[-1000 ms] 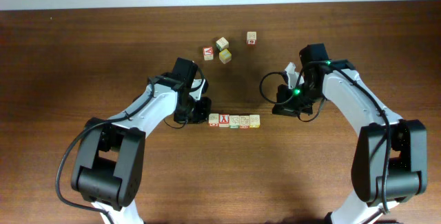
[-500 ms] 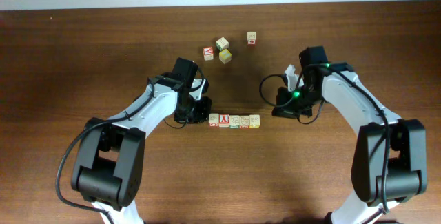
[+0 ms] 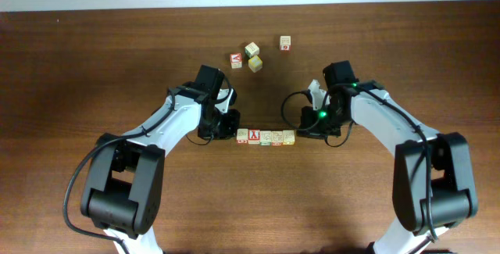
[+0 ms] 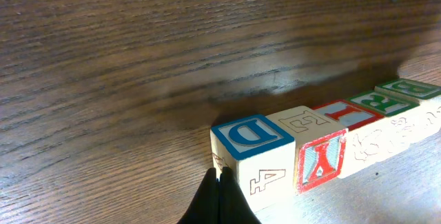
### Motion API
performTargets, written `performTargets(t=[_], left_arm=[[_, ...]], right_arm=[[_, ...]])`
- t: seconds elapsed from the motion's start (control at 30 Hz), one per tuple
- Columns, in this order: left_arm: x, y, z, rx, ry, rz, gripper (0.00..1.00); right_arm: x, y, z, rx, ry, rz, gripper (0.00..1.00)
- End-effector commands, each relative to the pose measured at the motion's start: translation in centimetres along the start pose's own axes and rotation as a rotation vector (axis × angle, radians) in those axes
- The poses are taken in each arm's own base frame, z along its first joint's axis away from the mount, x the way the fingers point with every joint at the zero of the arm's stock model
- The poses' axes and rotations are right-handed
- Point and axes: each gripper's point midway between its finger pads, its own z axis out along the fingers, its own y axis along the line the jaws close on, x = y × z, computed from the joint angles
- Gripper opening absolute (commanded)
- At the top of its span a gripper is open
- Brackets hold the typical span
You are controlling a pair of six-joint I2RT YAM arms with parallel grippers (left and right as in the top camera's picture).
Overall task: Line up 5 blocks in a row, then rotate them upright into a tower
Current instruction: 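Lower both grippers and clamp the row between the D and B ends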
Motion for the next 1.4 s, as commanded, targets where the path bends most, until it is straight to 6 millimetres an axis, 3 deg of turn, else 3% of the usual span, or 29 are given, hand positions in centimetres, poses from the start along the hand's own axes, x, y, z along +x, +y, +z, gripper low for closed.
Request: performTargets(t=[0.0,0.3,1.07,1.37], left_arm=[[0.3,-0.2,0.1,0.014,0.009,-0.011,0.0],[0.3,-0.2,0.1,0.014,0.008,-0.011,0.0],[0.3,-0.2,0.1,0.014,0.008,-0.011,0.0],[0.3,-0.2,0.1,0.014,0.008,-0.011,0.0]], right_arm=[[0.9,-1.3,1.9,0.021,0.056,0.028,0.04],[0.5,-1.3,2.2,0.015,0.045,0.022,0.04],[0.8,1.0,2.1,-0.119,0.062,-0.052,0.04],[0.6,0.3,2.2,-0.081,0.055,-0.005,0.04]])
